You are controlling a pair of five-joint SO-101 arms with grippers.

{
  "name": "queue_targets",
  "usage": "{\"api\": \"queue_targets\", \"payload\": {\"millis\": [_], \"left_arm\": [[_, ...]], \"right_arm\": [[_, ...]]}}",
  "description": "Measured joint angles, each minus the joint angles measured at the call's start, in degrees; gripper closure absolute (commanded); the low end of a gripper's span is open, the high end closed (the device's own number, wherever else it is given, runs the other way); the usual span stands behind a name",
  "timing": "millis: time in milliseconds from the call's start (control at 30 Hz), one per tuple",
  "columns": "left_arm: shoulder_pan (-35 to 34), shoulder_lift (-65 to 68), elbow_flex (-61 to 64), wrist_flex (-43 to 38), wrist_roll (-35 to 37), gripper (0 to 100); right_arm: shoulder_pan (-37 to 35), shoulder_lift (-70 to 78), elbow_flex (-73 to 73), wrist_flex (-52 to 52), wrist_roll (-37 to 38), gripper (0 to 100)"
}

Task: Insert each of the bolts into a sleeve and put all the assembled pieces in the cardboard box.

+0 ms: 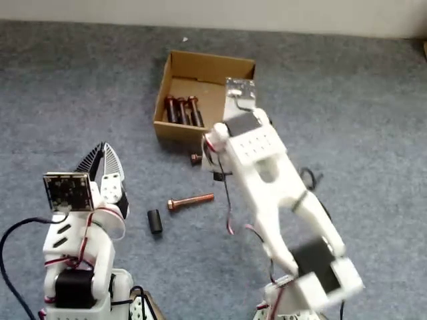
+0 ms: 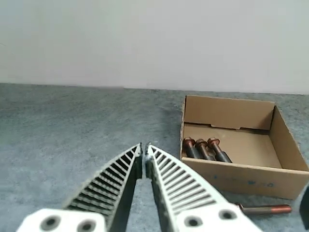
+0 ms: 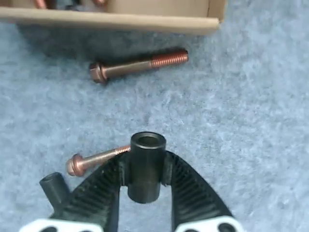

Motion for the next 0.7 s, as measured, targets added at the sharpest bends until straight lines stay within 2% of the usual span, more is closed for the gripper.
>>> {"api": "queue_targets", "payload": {"millis": [300,600,700], "left_arm": [[1.1,2.7,-12.1,12.0,-5.3,94],[9.2,31.6,-30.0,22.8,-11.4,94],[11.6,41.5,-34.7,24.5,-11.5,89]], "right_arm": [[6.6,-18.8,26.6,-18.6,0.8,99.3],[13.0,-23.4,40.4,-34.2,0.8,99.3],[14.1,-23.5,42.0,-37.2,0.8,99.3]]}}
